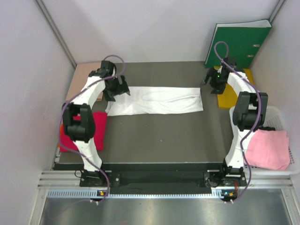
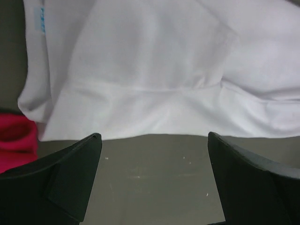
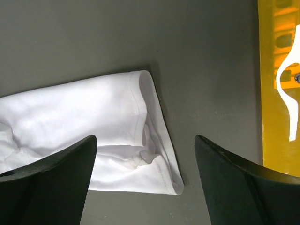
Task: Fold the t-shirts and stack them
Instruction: Rotate the tshirt 90 degrees
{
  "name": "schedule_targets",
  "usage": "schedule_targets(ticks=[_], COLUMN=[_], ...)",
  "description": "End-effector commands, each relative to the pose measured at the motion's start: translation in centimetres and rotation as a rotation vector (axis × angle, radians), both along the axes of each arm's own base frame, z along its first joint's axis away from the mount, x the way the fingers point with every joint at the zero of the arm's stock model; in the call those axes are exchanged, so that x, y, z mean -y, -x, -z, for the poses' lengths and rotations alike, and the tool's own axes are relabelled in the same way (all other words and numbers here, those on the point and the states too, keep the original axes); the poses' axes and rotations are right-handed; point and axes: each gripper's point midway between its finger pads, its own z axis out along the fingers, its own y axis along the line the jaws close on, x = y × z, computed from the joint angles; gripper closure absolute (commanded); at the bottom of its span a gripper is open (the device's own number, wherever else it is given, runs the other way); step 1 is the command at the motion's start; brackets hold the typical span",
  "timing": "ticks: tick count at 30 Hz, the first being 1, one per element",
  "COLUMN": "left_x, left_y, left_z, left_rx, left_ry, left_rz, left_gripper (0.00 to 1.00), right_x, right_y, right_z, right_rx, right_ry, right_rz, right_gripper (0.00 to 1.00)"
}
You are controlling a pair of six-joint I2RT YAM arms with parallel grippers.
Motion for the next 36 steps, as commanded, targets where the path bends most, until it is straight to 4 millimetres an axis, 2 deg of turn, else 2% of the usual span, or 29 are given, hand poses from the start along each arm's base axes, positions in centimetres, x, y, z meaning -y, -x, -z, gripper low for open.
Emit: schedule_targets(ticks=[1, 2, 3, 4, 5, 8, 10, 14, 16, 18, 19, 20, 22, 24, 25, 27, 28, 29, 30, 31, 32, 33, 34, 35, 36], left_x=[2.1, 2.2, 2.3, 2.4, 2.4, 1.8, 1.5, 1.1, 0.6, 0.1, -0.2, -0.3, -1.1, -1.7, -1.8, -1.4, -1.3, -1.1, -0.9, -0.8, -0.7, -0.7, -0.7, -0.8, -0.8], left_y=[3.1, 3.9, 5.2, 5.7, 6.2, 8.1, 8.6, 10.3, 10.3, 9.7, 9.5, 8.6, 7.7, 5.6, 5.0, 2.4, 1.7, 0.1, -0.5, -1.0, -2.2, -2.5, -2.4, -3.4, -3.7], left_z=[-0.9, -1.0, 0.4, 0.8, 1.2, 3.0, 3.8, 6.8, 8.0, 8.7, 9.6, 9.5, 10.5, 10.1, 10.7, 9.6, 10.1, 9.3, 9.2, 10.0, 9.5, 9.7, 10.8, 10.2, 10.2], left_rx=[0.029, 0.027, -0.014, -0.030, -0.044, -0.118, -0.141, -0.218, -0.238, -0.230, -0.249, -0.232, -0.238, -0.199, -0.209, -0.161, -0.167, -0.133, -0.127, -0.139, -0.116, -0.123, -0.160, -0.136, -0.131], left_ry=[0.163, 0.176, 0.189, 0.204, 0.209, 0.176, 0.162, 0.164, 0.161, 0.147, 0.137, 0.128, 0.083, 0.056, 0.057, 0.078, 0.084, 0.093, 0.100, 0.103, 0.107, 0.104, 0.091, 0.079, 0.073], left_rz=[-0.007, -0.014, -0.025, -0.041, -0.052, -0.081, -0.097, -0.128, -0.153, -0.174, -0.186, -0.190, -0.220, -0.248, -0.264, -0.270, -0.277, -0.276, -0.272, -0.266, -0.264, -0.265, -0.259, -0.256, -0.250], left_gripper=[0.01, 0.01, 0.01, 0.01, 0.01, 0.01, 0.01, 0.01, 0.01, 0.01, 0.01, 0.01, 0.01, 0.01, 0.01, 0.03, 0.05, 0.14, 0.32, 0.55, 0.82, 1.00, 1.00, 1.00, 1.00], right_x=[-1.2, -1.8, -2.0, -2.0, -3.7, -4.9, -5.6, -7.2, -7.4, -7.7, -7.7, -7.7, -7.4, -6.9, -6.7, -6.1, -5.9, -5.7, -5.5, -5.3, -5.1, -4.8, -4.7, -4.5, -4.4], right_y=[-2.2, -2.7, -2.8, -3.0, -3.0, -3.3, -3.7, -3.9, -4.0, -3.7, -3.5, -3.4, -2.9, -2.2, -2.0, -1.2, -1.0, -0.6, -0.1, 0.2, 0.5, 1.4, 1.9, 2.2, 3.2], right_z=[-0.6, 0.2, 0.6, 0.9, 1.8, 3.2, 3.7, 4.9, 5.2, 5.7, 5.8, 5.7, 6.0, 6.2, 6.2, 6.6, 6.7, 6.5, 6.9, 6.9, 6.8, 7.2, 7.3, 6.7, 7.2], right_rx=[0.084, 0.085, 0.083, 0.082, 0.074, 0.067, 0.072, 0.067, 0.073, 0.064, 0.060, 0.061, 0.048, 0.037, 0.035, 0.011, 0.005, 0.000, -0.017, -0.028, -0.035, -0.066, -0.078, -0.078, -0.106], right_ry=[0.031, 0.025, 0.022, 0.019, 0.017, 0.019, 0.019, 0.031, 0.046, 0.052, 0.057, 0.057, 0.072, 0.096, 0.106, 0.142, 0.152, 0.161, 0.169, 0.178, 0.182, 0.191, 0.193, 0.186, 0.179], right_rz=[-0.049, -0.060, -0.065, -0.063, -0.094, -0.115, -0.127, -0.158, -0.160, -0.171, -0.174, -0.175, -0.172, -0.170, -0.172, -0.179, -0.180, -0.188, -0.190, -0.188, -0.188, -0.185, -0.181, -0.161, -0.153], right_gripper=[0.16, 0.16, 0.16, 0.16, 0.17, 0.17, 0.18, 0.20, 0.22, 0.27, 0.33, 0.38, 0.41, 0.43, 0.43, 0.43, 0.44, 0.55, 0.63, 0.71, 0.86, 0.91, 0.94, 0.95, 0.97])
